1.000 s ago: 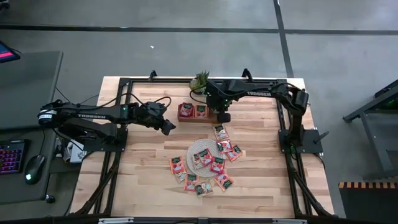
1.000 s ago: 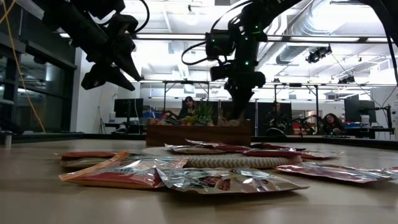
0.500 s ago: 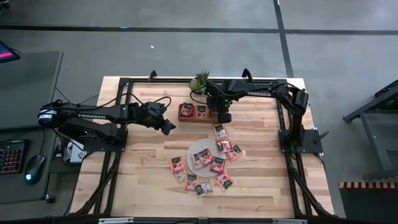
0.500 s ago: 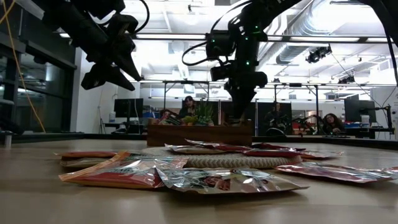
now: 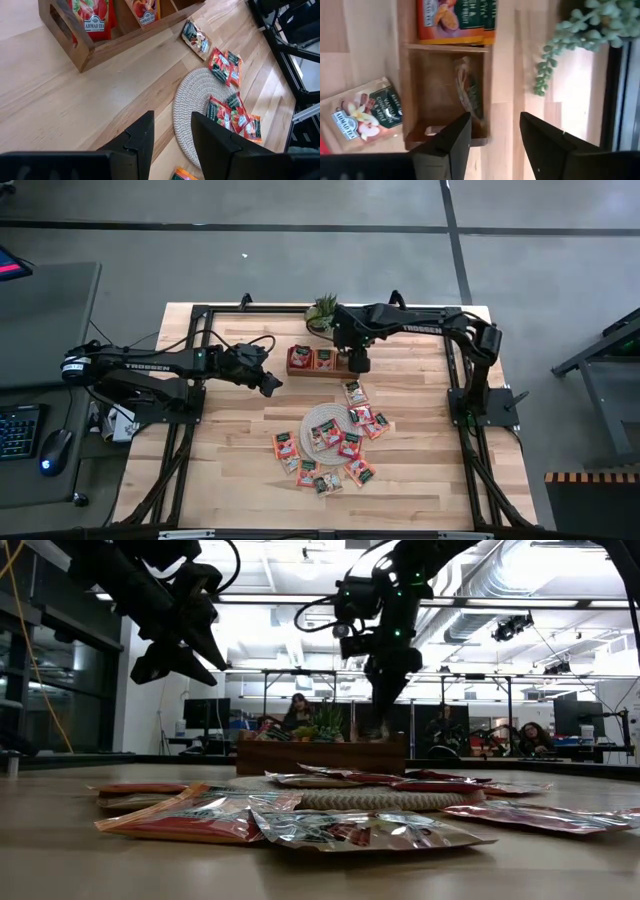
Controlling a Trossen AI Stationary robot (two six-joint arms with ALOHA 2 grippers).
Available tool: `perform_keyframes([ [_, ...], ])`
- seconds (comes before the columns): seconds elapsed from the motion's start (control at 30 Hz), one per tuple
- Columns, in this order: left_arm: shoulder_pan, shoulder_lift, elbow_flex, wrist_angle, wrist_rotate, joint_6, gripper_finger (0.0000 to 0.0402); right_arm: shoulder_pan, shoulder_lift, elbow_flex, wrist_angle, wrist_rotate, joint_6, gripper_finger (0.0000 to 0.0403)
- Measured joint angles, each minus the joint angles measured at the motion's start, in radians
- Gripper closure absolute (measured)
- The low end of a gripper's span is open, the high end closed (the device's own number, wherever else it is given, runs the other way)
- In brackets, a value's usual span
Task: Pick & Place Tea
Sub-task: Put the light brown tea bag into the right section of the wooden organizer
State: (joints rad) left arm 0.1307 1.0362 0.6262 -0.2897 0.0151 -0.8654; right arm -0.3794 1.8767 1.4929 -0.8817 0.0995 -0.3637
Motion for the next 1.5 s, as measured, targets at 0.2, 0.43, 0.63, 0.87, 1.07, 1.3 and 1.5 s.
perform_keyframes([
  [0.2, 0.0, 0.0, 0.0, 0.0, 0.0, 0.0, 0.0273, -0.002, -0.005, 0.02, -0.023, -0.003, 0.111, 0.0235],
  [0.43, 0.0, 0.0, 0.0, 0.0, 0.0, 0.0, 0.0273, -0.006, -0.023, 0.165, -0.103, -0.031, 0.287, 0.0233],
  [0.63, 0.0, 0.0, 0.0, 0.0, 0.0, 0.0, 0.0273, -0.008, -0.105, 0.22, -0.199, -0.063, 0.512, 0.0233],
  [0.87, 0.0, 0.0, 0.0, -0.001, 0.001, 0.019, 0.0273, -0.007, -0.277, 0.052, -0.218, -0.09, 0.664, 0.0233],
  [1.07, 0.0, 0.0, 0.0, -0.001, 0.0, 0.033, 0.0273, 0.023, -0.465, -0.278, 0.014, -0.154, 0.837, 0.0233],
  [1.3, 0.0, 0.0, 0.0, 0.0, 0.0, 0.05, 0.0273, 0.11, -0.537, -0.57, 0.376, -0.196, 0.999, 0.0233],
  [1.5, 0.0, 0.0, 0.0, -0.001, 0.0, 0.05, 0.0273, 0.169, -0.517, -0.713, 0.502, -0.147, 1.135, 0.0233],
])
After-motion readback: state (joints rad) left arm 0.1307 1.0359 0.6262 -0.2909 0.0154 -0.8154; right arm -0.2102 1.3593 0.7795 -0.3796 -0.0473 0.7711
